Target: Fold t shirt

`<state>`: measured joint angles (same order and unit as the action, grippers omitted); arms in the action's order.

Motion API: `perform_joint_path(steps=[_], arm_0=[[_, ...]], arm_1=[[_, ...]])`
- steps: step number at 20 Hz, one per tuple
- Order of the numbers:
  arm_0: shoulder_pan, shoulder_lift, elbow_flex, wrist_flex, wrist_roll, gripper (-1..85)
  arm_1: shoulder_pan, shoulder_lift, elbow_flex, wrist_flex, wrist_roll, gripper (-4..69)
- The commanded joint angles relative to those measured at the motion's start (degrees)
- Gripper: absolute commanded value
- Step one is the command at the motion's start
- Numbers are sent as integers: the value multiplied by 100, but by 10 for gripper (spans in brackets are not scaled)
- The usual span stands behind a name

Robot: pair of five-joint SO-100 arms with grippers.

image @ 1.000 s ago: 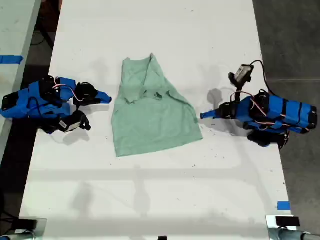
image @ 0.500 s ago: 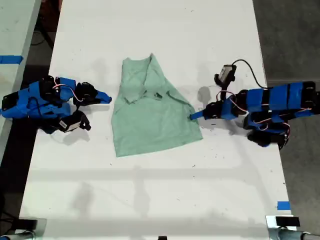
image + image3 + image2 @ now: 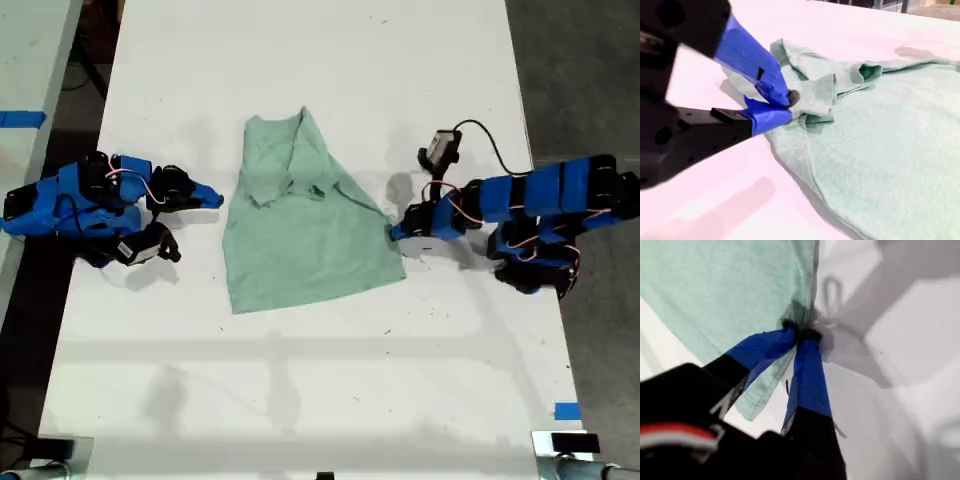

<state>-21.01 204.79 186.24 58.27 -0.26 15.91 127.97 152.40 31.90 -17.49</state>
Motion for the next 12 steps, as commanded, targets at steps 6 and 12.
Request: perform_joint_path(steps=[6,12], arm_0=[[18,-9,246,9,-9,-3],[9,-9,246,9,-44,-3]], arm_1=[[-26,6328,1292,3560,352,22],[-220,3120,176,2540,167,281]])
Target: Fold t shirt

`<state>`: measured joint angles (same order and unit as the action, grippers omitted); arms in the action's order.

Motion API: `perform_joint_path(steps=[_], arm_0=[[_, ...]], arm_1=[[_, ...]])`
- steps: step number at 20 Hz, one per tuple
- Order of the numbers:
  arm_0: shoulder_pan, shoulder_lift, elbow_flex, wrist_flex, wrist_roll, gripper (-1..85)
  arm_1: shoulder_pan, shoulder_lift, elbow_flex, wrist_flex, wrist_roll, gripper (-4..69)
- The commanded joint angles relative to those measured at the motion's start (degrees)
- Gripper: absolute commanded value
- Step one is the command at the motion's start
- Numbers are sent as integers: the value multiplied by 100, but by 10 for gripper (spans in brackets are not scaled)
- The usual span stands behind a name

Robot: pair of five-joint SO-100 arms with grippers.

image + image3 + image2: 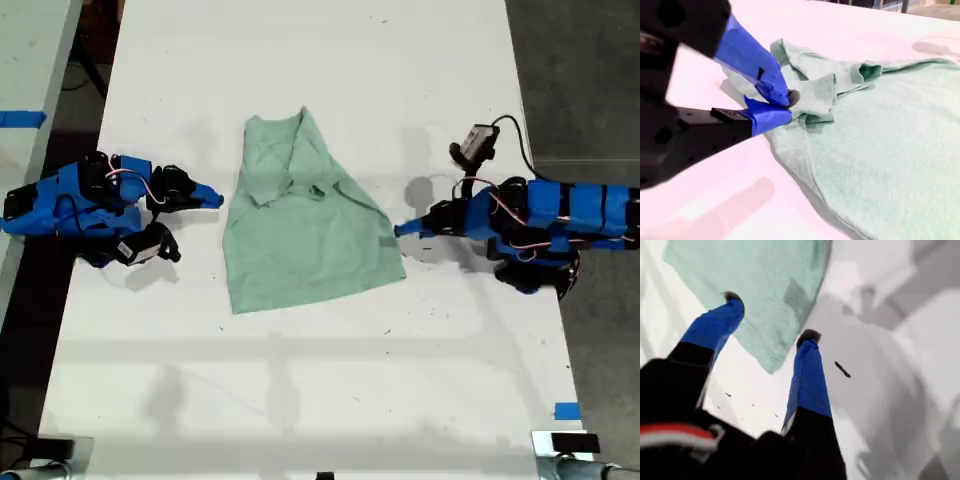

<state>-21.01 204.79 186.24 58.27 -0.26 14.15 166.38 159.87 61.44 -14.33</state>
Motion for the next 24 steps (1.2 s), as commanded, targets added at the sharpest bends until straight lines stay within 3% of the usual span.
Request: perform_joint_path(steps=[1,6,11,14,15,17,20,24], arm_0=[[9,-9,246,9,-44,-3],[18,-9,246,9,-44,-3],[26,-9,246,9,-44,-3],[35,-9,246,9,-44,-3],[35,-9,246,9,-44,-3],[44,-9,246,9,-44,-3],[44,-9,246,9,-44,-3],[44,-9,246,9,-44,-3]], arm_1=[[-62,-1230,-756,-580,-185,282],[-281,-3595,-1600,-1477,-290,287],[-290,-4438,-1916,-1872,-378,286],[-334,-4649,-2048,-2004,-439,238],[-360,-4799,-2162,-2004,-457,188],[-387,-5036,-2320,-1942,-448,37],[-369,-5045,-2443,-1617,-413,19],[-404,-4438,-2856,-439,-202,19]])
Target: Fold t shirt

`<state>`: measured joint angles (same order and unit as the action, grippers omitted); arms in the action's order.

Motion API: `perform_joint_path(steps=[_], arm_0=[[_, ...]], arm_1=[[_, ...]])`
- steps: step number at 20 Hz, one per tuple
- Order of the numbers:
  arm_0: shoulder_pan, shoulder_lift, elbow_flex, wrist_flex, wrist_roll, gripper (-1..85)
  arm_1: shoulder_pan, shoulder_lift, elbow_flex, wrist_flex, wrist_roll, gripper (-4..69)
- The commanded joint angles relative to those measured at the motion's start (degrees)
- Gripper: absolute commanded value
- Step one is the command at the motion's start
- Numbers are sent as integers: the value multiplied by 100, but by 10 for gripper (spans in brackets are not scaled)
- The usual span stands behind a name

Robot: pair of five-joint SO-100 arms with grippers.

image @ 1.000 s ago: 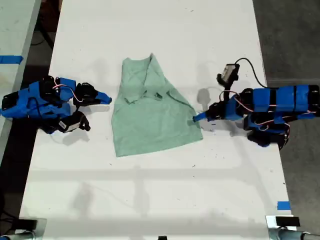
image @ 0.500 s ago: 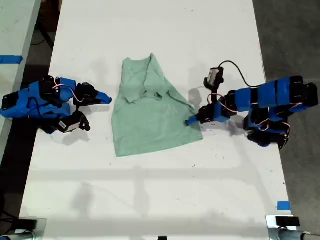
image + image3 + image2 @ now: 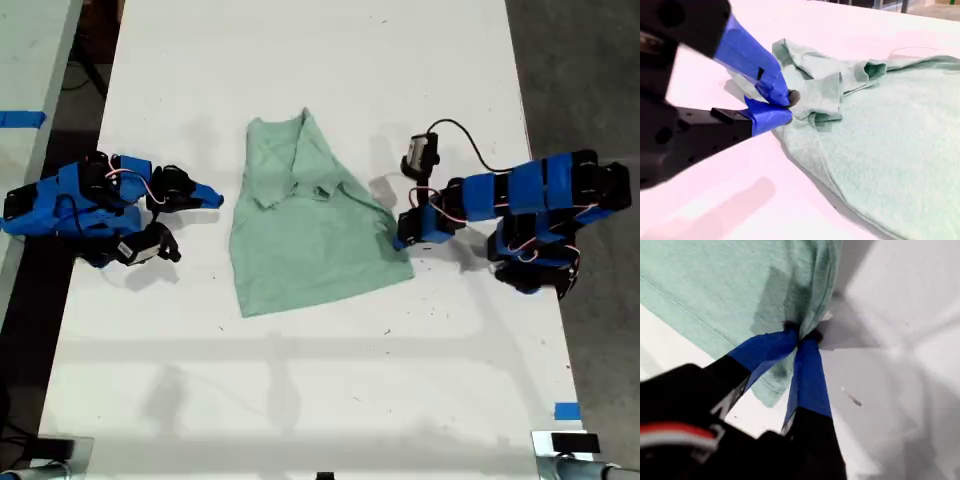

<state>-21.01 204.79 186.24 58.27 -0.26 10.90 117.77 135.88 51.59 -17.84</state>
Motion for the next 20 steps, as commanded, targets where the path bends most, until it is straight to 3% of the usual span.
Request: perform_joint_path(steps=[1,8,16,17,19,20], arm_0=[[44,-9,246,9,-44,-3],[35,-9,246,9,-44,-3],[44,-9,246,9,-35,-3],[44,-9,246,9,-35,-3],[53,-9,246,9,-35,-3],[53,-9,246,9,-26,-3]], arm_1=[[-141,615,-554,765,202,19],[-475,-246,-2865,1310,-334,19],[-870,-3621,-6548,1617,-932,19],[-940,-3999,-6776,1582,-896,28],[-1055,-4535,-7049,1556,-800,156],[-1063,-4579,-7058,1556,-765,183]])
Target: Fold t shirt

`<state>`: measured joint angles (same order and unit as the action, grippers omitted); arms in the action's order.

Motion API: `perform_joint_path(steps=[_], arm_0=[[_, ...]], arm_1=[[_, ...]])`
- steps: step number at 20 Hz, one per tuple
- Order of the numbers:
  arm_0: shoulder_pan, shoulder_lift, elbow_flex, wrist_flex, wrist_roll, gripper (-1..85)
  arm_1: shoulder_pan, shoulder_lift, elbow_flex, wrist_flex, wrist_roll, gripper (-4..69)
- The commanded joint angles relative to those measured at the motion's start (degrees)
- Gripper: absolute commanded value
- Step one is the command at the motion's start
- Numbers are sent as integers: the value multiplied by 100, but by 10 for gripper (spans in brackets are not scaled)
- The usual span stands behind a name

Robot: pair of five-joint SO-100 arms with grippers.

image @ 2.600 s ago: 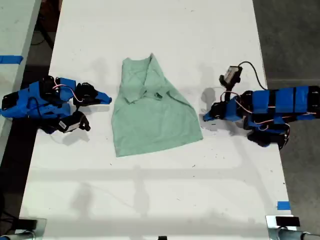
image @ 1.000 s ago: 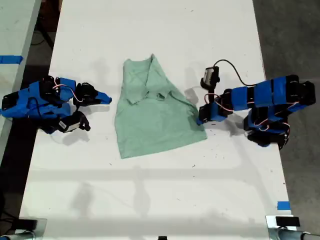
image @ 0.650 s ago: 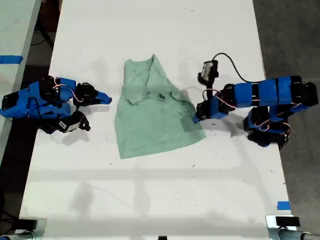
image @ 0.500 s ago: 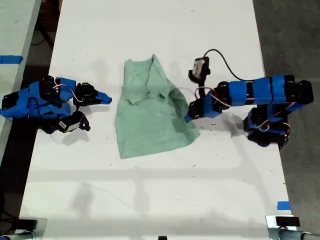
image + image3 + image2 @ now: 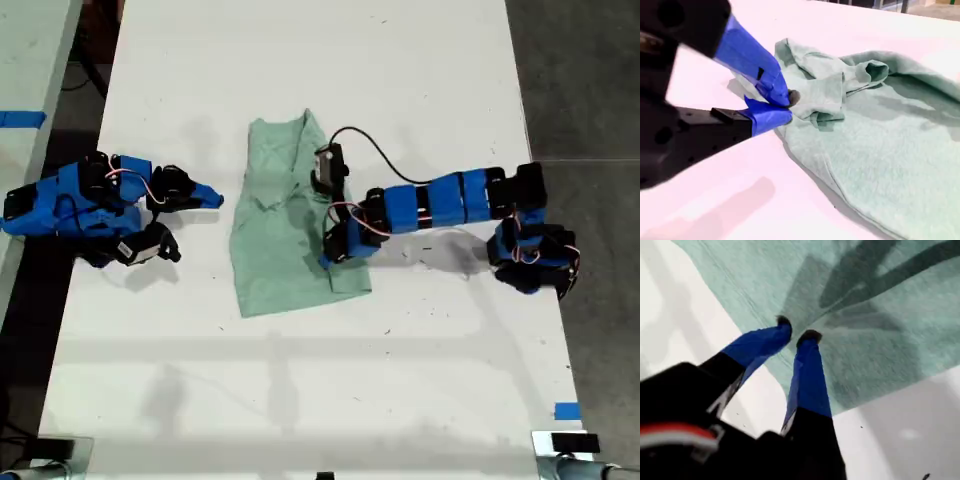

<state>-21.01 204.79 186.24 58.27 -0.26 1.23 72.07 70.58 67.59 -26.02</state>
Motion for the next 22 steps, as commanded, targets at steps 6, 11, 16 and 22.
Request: perform_joint_path(steps=[6,11,16,22], arm_0=[[62,-9,246,9,-35,-3],[62,-9,246,9,-35,-3],[62,-9,246,9,-44,-3],[97,-9,246,9,-44,-3]], arm_1=[[97,1529,-79,1020,53,252],[554,5317,4570,-53,492,160],[650,7567,8332,-976,729,25],[659,12410,10688,396,308,25]])
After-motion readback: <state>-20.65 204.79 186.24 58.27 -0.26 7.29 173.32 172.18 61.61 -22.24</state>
